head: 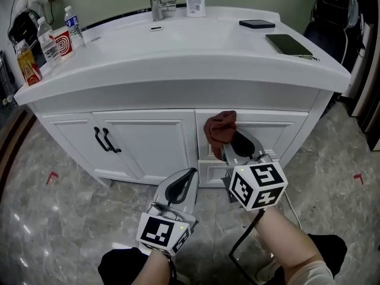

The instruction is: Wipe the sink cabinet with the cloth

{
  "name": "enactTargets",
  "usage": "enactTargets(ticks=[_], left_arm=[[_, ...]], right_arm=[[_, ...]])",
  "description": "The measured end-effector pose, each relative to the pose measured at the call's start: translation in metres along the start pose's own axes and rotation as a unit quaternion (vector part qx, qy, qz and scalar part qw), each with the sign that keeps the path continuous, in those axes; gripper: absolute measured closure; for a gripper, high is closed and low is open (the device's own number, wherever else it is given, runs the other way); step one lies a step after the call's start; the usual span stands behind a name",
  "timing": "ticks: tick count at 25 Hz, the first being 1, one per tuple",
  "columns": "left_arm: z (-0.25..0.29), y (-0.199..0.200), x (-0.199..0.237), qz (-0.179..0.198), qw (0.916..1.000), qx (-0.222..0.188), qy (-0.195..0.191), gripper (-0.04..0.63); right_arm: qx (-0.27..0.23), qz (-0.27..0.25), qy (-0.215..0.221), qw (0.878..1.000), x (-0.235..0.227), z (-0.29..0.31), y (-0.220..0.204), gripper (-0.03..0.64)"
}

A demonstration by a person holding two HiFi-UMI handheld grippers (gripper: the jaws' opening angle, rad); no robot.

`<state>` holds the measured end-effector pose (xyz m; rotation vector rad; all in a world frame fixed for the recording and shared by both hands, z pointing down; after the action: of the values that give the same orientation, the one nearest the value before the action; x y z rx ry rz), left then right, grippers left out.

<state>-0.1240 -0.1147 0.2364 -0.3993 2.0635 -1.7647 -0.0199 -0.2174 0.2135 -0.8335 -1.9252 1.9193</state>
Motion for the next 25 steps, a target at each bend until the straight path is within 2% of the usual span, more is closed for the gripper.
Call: enactTargets(ticks=[4,14,20,25], left_arm=[[0.006,-0.002,-0.009,-0.027,0.9994,-0.009,-0.018,0.595],[0.020,0.003,-0.030,-0.028,0.9988,-0.016,-0.036,0.595],[0.025,-0.004,-0.049,-0.018,0.9986,-0.007,-0.050,0.595],[0.029,-0.008,-0.059,-0.017,0.9984,-0.004,-0.054,0.595]], right_arm=[[0.002,-0.008,-0.030,1.000,-0.023,-0.016,0.005,0.525],[-0.009,-0.015,-0.104,0.994,-0.074,-0.058,0.026,0.525],[-0.011,-0.018,-0.179,0.984,-0.117,-0.089,0.032,0.525],[-0.019,-0.019,-0.211,0.977,-0.139,-0.111,0.040,0.524]])
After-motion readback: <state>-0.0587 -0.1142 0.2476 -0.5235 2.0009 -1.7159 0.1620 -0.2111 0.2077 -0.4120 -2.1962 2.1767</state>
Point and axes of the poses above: the fingertips, and each gripper's own axes: z forward along the fingers, x to its left, y out of its top, the point moved 4 cm from there along -z, backward along the fingers, and after that the axes turned 5 degrees about z, right-handed, at the moved point
